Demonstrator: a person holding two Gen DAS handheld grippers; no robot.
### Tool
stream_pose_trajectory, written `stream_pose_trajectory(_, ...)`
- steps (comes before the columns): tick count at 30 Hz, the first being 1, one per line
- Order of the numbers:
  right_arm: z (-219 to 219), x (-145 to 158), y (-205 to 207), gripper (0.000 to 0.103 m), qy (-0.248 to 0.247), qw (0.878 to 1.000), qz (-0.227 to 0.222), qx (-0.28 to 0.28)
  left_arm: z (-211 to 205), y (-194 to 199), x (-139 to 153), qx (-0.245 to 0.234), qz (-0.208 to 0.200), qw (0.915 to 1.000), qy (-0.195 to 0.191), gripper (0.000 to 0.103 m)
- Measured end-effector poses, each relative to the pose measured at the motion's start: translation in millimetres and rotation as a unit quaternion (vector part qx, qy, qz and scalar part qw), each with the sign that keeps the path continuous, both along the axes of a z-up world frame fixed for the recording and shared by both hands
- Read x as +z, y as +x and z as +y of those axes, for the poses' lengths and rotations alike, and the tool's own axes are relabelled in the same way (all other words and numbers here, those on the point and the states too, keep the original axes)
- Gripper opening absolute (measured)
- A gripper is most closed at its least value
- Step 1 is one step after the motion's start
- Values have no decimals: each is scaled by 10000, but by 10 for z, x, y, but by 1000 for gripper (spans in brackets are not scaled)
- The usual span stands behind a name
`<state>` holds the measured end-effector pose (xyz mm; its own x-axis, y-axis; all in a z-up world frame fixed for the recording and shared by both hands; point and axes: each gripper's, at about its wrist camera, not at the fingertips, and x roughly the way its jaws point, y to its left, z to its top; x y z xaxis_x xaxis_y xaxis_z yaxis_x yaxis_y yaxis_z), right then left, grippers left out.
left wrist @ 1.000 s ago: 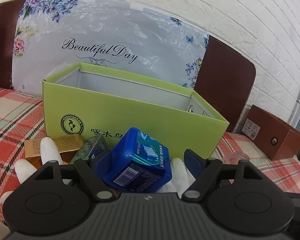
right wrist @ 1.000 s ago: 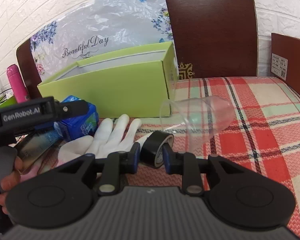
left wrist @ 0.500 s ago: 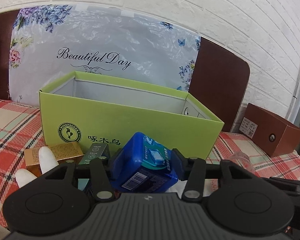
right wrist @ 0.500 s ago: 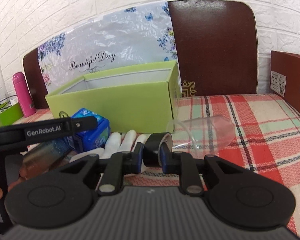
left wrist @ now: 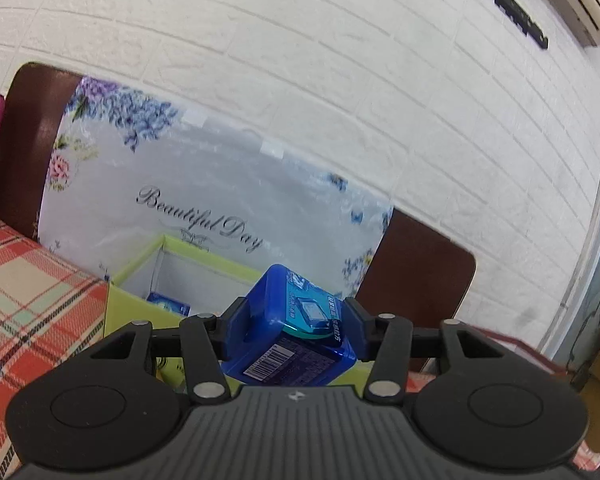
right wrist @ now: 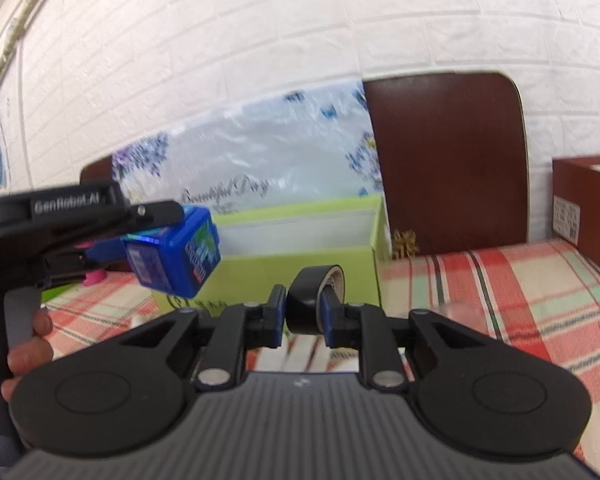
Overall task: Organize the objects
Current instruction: 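Lower the blue mint tin into the lime-green box and open the left gripper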
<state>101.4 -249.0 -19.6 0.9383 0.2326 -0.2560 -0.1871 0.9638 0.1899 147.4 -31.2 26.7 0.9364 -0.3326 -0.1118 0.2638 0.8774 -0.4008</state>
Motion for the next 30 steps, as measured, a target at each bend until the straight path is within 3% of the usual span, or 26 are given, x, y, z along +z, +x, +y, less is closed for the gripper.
stream_pose_trajectory(5,88,283,14,18,-57,9989,-464,32,6,37,162,171,-397,9990,-113,53)
stream_pose_trajectory(13,208,407,404,18,-133,9963,-841,-66,183,467,7,241,108,9986,-449,53)
stream_pose_trajectory(17,193,313,634,18,-110,9967,-793,-162,211,629,-28,313,134,9980,-531,53)
stream_pose_trajectory(26,155,0,1033,18,-170,9989,-399,-199,124,824,-96,183,-108,9993,-319,53)
stream_pose_trajectory(28,147,-57,1082,19,-198,9989,-376,-204,126,831,-133,182,-255,9988,-365,49)
stream_pose_trajectory(29,143,-99,1105,22,-247,9990,-328,-163,130,816,-159,194,-417,9980,-427,66)
stream_pose_trajectory(30,142,-129,1127,44,-258,9992,-247,-159,125,804,-171,241,-443,9977,-449,81)
